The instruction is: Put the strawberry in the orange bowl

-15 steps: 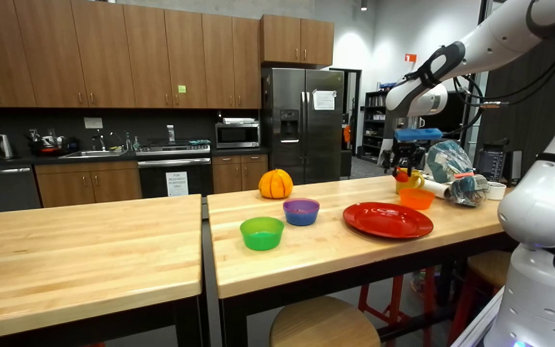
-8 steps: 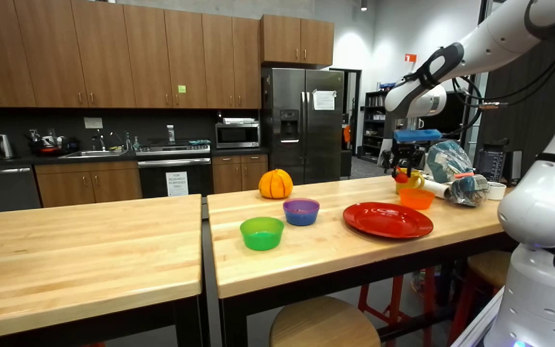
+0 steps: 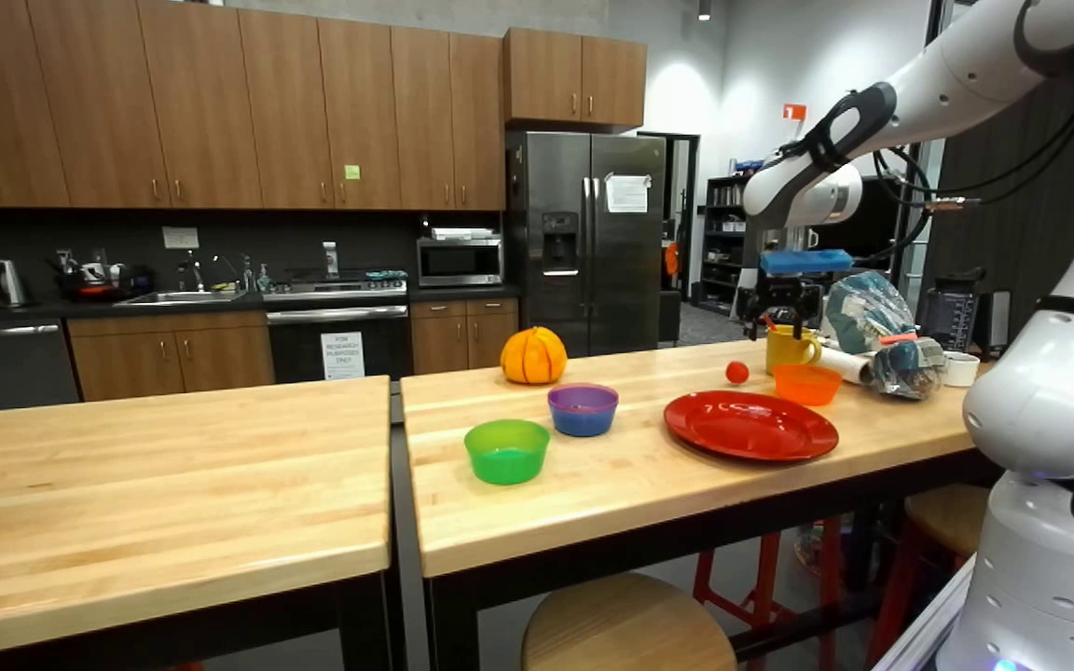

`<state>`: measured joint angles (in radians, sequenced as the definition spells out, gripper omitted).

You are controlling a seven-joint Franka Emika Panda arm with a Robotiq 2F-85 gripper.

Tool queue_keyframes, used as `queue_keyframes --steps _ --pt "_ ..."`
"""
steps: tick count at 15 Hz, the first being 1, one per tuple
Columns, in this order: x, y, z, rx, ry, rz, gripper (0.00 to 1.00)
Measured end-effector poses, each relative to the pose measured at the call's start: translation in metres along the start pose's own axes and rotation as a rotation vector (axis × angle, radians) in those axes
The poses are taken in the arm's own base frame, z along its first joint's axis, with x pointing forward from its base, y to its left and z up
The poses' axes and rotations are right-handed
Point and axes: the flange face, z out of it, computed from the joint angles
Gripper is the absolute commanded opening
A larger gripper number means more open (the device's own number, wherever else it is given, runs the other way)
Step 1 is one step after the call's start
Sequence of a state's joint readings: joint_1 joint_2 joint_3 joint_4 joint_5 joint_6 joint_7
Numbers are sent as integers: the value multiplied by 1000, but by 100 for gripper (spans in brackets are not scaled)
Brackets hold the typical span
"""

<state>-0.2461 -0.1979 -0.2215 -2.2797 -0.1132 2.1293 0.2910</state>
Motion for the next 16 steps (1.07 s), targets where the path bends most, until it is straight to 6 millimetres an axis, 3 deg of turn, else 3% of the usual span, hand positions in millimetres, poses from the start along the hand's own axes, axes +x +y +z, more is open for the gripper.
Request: queue_keyframes --steps 4,9,16 --pt "3 -12 -2 35 32 -14 100" --pt "17 -49 9 78 101 -77 100" --pt "70 -88 24 85 144 -156 100"
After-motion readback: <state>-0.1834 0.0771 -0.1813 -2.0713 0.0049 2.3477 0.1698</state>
